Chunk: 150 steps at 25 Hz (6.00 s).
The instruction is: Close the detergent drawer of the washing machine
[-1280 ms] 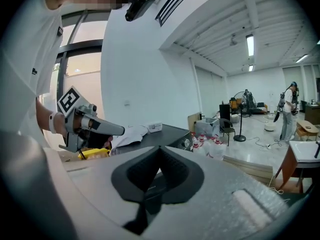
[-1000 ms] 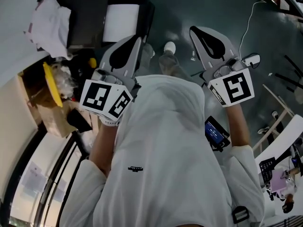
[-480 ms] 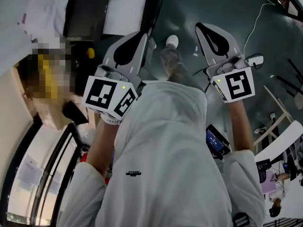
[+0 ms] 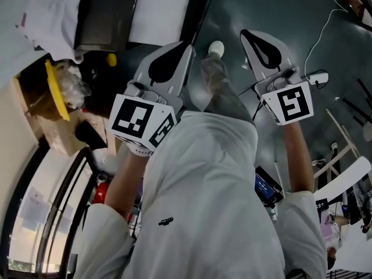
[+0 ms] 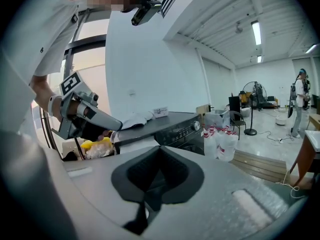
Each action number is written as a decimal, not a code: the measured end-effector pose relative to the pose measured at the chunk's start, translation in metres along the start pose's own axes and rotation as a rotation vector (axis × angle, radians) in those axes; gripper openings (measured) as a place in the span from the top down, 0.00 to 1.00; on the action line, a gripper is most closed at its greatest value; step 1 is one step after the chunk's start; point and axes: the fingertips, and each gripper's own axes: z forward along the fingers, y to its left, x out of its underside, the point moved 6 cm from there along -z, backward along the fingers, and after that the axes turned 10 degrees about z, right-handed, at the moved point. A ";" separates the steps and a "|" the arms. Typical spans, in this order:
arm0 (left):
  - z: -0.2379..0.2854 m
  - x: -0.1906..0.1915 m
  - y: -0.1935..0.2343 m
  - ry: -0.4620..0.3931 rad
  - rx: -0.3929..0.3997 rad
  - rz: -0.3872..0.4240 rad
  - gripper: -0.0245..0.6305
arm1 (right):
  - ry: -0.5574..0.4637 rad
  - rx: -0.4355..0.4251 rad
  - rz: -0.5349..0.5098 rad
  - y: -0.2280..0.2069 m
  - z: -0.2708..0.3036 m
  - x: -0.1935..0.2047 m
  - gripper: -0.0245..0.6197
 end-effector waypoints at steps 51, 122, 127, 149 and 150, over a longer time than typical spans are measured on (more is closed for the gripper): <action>0.015 0.057 0.041 0.102 -0.022 -0.145 0.94 | 0.281 -0.318 -0.207 -0.001 0.117 0.071 0.96; -0.032 0.046 0.083 0.008 -0.118 -0.174 0.94 | 0.228 -0.367 -0.107 0.057 0.198 0.033 0.96; -0.034 0.035 0.073 -0.031 -0.124 -0.155 0.94 | 0.216 -0.312 -0.148 0.051 0.167 0.011 0.96; -0.053 -0.037 0.022 -0.225 -0.119 -0.055 0.94 | 0.126 -0.122 -0.132 0.052 0.003 -0.078 0.96; -0.055 -0.040 0.020 -0.233 -0.121 -0.047 0.94 | 0.125 -0.108 -0.132 0.051 -0.004 -0.079 0.96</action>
